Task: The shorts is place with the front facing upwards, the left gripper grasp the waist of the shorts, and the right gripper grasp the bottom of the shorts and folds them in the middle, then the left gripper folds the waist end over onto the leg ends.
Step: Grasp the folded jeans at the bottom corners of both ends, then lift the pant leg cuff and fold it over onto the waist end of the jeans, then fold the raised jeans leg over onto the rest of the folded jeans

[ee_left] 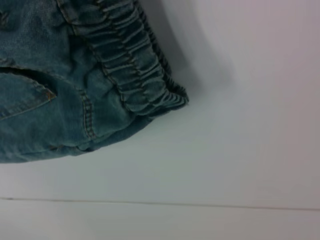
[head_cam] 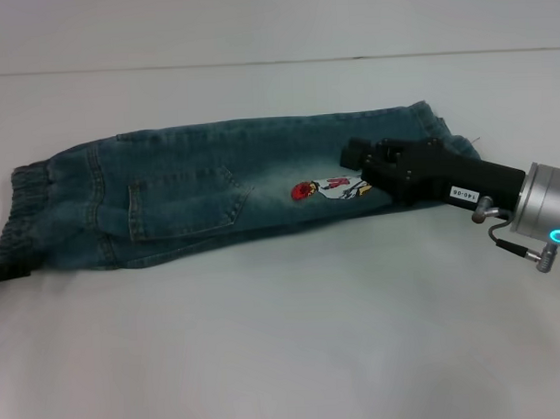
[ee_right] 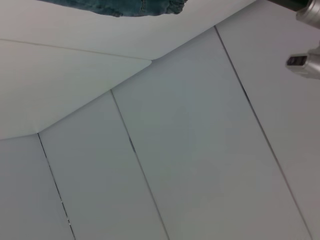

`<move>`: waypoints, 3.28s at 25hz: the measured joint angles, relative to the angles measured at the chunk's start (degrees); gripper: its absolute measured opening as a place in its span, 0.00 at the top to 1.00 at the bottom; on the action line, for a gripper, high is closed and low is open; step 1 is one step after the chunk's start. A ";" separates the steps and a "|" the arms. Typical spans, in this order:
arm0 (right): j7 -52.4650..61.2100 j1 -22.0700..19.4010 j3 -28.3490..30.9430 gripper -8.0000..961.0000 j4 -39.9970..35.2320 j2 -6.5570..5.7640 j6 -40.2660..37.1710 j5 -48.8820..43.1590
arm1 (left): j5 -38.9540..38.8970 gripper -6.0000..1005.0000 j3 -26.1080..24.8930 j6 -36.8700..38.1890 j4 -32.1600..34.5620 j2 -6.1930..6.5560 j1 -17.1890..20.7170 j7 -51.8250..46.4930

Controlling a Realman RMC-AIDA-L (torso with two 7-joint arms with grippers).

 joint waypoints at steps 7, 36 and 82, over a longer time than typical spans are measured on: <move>-0.01 -0.22 -0.09 0.81 0.08 0.04 0.05 -0.07 | -0.75 0.21 0.43 -1.06 2.12 -1.86 0.25 2.00; -12.52 -0.98 10.34 0.99 10.22 0.46 7.46 13.52 | -13.97 0.96 -1.24 12.43 9.56 -2.55 0.40 4.36; -27.95 18.23 46.41 0.99 42.77 1.40 37.41 -36.14 | -26.37 0.96 -0.73 24.70 6.48 -2.41 -12.13 4.40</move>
